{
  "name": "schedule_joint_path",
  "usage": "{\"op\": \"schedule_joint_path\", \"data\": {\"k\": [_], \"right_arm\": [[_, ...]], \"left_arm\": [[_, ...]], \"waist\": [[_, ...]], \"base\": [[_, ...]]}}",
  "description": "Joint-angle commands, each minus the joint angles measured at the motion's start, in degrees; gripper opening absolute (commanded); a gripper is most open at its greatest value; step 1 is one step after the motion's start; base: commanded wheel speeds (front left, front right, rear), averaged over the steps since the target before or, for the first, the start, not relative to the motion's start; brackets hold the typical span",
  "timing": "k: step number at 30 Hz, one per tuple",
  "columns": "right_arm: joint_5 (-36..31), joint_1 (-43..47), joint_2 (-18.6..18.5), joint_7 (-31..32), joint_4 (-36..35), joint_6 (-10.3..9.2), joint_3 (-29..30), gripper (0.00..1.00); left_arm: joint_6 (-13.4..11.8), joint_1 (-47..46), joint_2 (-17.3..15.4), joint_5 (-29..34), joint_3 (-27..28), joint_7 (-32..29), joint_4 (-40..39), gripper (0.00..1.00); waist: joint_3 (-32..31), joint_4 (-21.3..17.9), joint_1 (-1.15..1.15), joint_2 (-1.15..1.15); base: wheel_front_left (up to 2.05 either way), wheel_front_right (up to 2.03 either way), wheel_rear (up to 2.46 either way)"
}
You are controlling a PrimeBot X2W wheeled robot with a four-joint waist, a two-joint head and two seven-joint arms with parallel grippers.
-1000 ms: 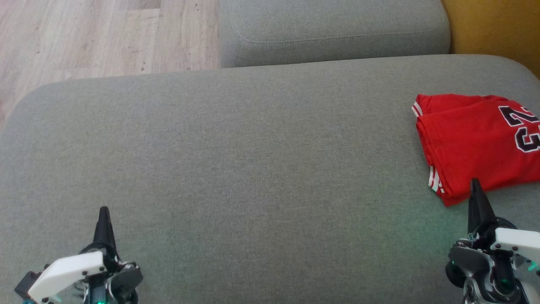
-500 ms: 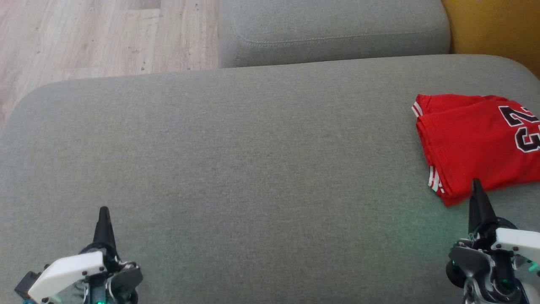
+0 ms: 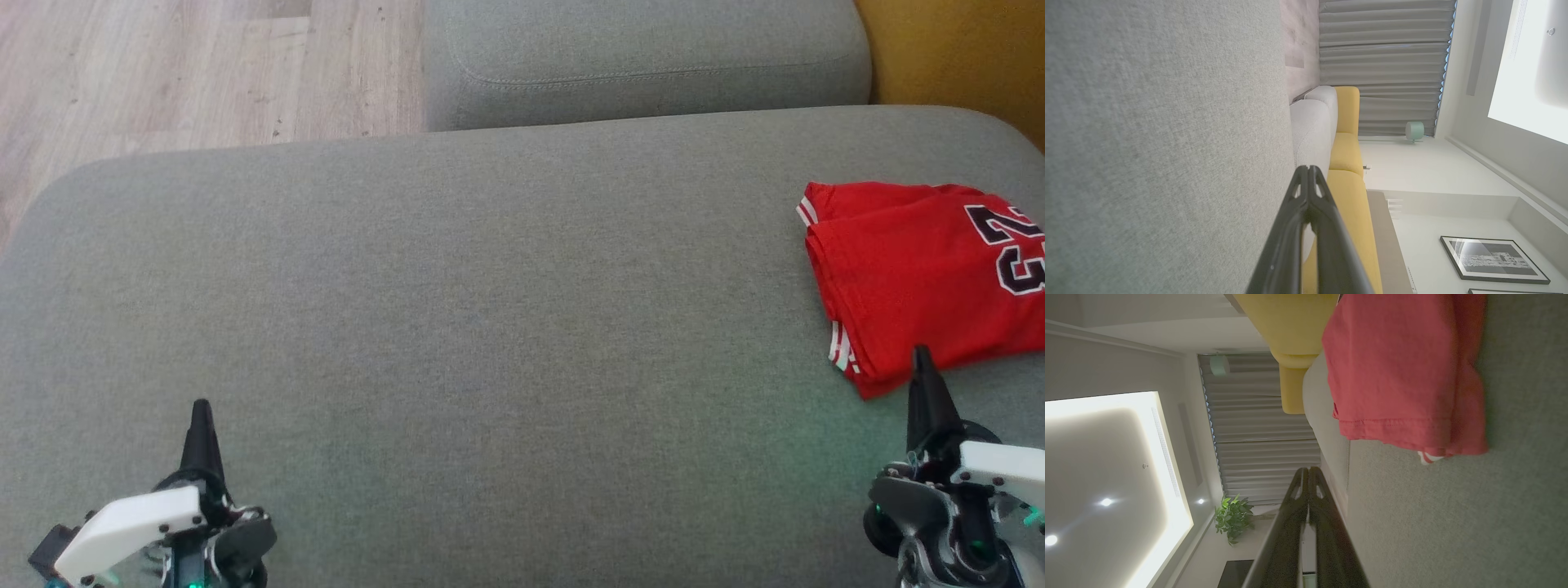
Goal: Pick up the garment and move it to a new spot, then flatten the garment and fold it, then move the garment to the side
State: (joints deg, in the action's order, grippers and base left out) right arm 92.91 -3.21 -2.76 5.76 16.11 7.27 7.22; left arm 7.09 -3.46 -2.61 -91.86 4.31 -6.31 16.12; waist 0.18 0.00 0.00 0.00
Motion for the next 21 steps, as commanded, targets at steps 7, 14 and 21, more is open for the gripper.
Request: {"op": "schedule_joint_path", "data": {"k": [7, 14, 21], "right_arm": [[-0.4, -2.9, -0.4, 0.4, -2.1, 0.22, -1.1, 0.00], [-0.5, -2.9, -0.4, 0.4, -2.1, 0.22, -1.0, 0.00], [-0.5, -2.9, -0.4, 0.5, -2.1, 0.22, -1.0, 0.00]], "left_arm": [[0.4, -2.7, -0.3, -0.3, 2.2, -0.2, -2.1, 0.00], [0.4, -2.7, -0.3, -0.3, 2.2, -0.2, -2.1, 0.00], [0.4, -2.7, -0.3, -0.3, 2.2, -0.2, -2.1, 0.00]], "waist": [[0.0, 0.0, 0.00, 0.00], [0.0, 0.0, 0.00, 0.00], [0.0, 0.0, 0.00, 0.00]], "base": [[0.00, 0.00, 0.00], [0.00, 0.00, 0.00], [0.00, 0.00, 0.00]]}}
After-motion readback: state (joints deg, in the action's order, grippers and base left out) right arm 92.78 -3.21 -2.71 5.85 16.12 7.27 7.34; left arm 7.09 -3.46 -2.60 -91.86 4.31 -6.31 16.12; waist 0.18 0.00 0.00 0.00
